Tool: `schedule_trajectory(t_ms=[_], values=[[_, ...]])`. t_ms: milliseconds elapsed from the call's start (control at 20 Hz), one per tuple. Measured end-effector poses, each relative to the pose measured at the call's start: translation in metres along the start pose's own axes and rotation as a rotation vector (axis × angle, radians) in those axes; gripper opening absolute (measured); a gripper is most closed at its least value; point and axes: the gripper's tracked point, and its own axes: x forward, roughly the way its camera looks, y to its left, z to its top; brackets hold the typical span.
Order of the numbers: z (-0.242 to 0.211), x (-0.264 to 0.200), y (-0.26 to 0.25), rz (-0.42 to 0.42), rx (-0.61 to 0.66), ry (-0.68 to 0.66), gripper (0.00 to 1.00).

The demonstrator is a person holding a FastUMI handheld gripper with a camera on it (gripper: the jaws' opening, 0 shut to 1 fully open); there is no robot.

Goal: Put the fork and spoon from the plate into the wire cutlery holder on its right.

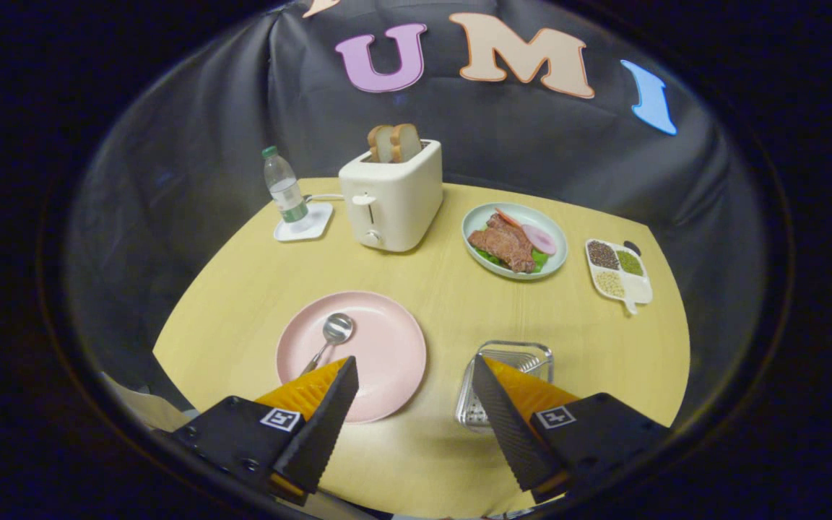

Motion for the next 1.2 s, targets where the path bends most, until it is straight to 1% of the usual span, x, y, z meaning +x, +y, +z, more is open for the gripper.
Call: schedule_trajectory(t_ms=[150,250,400,550,800,1200], values=[[-0.006,0.007,0.016,-0.011,0.053,-0.028,1.0],[-0.011,0.013,0.032,0.0,0.079,-0.044,1.0],[-0.014,0.023,0.053,0.005,0.072,-0.076,0.99],[-0.019,0.034,0.07,0.006,0.038,-0.09,0.99],[-0.039,0.055,0.092,-0.001,-0.007,-0.041,0.99],[-0.076,0.083,0.122,0.031,-0.057,0.074,0.99]])
